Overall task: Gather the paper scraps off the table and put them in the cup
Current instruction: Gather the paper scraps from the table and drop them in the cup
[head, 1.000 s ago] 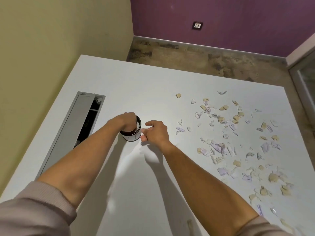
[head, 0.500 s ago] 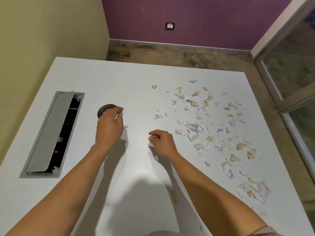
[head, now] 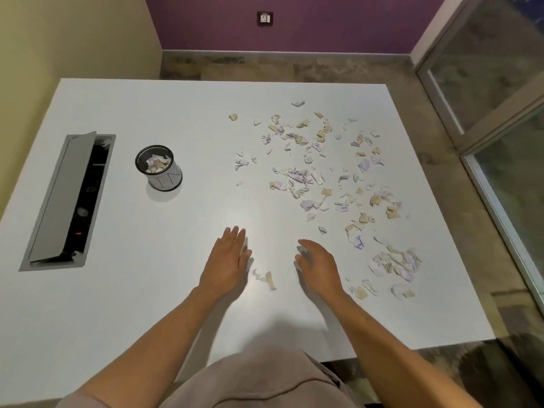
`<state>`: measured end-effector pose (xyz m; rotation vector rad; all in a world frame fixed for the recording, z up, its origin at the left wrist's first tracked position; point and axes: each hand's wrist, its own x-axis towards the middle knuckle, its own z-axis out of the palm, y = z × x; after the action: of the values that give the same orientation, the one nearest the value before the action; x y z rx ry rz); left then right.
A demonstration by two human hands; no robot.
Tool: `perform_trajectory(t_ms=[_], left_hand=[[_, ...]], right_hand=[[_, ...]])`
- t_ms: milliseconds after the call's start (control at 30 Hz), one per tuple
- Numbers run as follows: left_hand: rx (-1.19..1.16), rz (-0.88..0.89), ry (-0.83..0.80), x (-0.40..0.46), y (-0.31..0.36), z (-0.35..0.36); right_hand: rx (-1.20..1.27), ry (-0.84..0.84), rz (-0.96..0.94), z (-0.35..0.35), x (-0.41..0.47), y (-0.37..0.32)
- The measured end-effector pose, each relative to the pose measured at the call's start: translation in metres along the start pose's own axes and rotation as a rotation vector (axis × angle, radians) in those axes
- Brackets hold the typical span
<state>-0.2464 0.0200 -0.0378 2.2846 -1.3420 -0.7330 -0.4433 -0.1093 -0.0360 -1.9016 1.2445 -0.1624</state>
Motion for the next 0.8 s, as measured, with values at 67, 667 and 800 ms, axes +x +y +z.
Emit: perform_trajectory(t_ms=[67,667,800], left_hand=[[0.017,-0.031,-0.063,-0.012,0.006,0.017],[0.206,-0.095,-0.186,-0.065,0.051,0.126],[0.215,-0.087,-0.175,-0.069,0.066,0.143]], right_hand=[[-0.069,0.008,0.003,-0.009,-0.014,0.025],[-0.518,0.029,0.162,-0.079,-0.071,0.169],[-0.584,-0.097,0.06,-0.067,-0.071,0.168]])
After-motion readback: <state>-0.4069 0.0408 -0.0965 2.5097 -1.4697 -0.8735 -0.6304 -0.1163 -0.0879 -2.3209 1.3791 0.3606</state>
